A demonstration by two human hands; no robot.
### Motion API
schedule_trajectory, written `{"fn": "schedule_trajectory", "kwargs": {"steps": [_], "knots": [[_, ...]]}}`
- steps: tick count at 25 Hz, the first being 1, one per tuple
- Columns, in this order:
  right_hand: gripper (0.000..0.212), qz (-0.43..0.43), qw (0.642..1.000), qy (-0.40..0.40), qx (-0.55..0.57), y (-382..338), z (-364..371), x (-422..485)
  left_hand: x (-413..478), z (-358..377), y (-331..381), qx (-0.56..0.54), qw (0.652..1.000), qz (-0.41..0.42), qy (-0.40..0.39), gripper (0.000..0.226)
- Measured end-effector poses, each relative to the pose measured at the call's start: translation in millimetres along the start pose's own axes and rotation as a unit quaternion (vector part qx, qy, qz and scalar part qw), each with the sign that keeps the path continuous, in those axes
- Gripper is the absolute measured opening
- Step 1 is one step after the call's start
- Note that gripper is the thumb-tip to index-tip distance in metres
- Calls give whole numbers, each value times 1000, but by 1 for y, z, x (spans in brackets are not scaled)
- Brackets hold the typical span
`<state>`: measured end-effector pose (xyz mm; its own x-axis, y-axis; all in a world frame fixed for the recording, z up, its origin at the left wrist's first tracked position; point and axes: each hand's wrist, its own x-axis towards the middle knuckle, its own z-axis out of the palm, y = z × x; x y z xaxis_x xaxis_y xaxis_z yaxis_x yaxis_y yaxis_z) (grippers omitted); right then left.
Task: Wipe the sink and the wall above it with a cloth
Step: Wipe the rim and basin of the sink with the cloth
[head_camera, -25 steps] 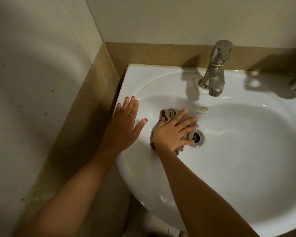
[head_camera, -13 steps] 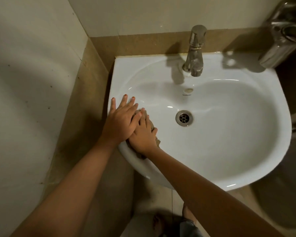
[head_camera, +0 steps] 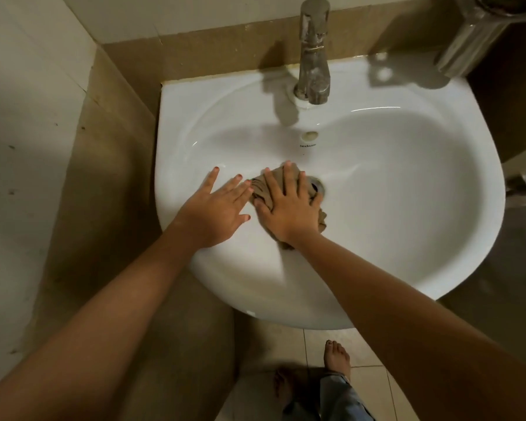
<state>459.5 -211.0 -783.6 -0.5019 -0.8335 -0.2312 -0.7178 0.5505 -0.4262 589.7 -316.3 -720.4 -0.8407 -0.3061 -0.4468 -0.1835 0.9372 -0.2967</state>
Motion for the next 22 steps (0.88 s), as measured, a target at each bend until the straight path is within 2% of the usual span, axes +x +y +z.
{"fn": "schedule_trajectory", "kwargs": {"steps": [3, 5, 9, 12, 16, 19, 22], "knots": [[64, 68, 997, -6, -20, 1, -2, -5, -1, -11, 0, -41, 998, -49, 17, 69], [63, 77, 996, -34, -22, -5, -3, -15, -5, -13, 3, -26, 998, -57, 27, 60], [62, 29, 993, -114, -3, -20, -12, -43, -22, -25, 6, -19, 999, -8, -27, 52], [61, -14, 983, -181, 29, -35, -20, -65, -40, -36, 7, -113, 988, -28, -98, 50], [68, -65, 963, -243, 99, -45, -29, -84, -56, -49, 18, -225, 965, -39, -126, 50], [70, -105, 959, -237, 117, -43, -32, -92, -58, -54, 27, -145, 982, 9, -118, 49], [72, -106, 964, -222, 100, -38, -28, -89, -48, -52, 29, -99, 989, 21, -112, 49]]}}
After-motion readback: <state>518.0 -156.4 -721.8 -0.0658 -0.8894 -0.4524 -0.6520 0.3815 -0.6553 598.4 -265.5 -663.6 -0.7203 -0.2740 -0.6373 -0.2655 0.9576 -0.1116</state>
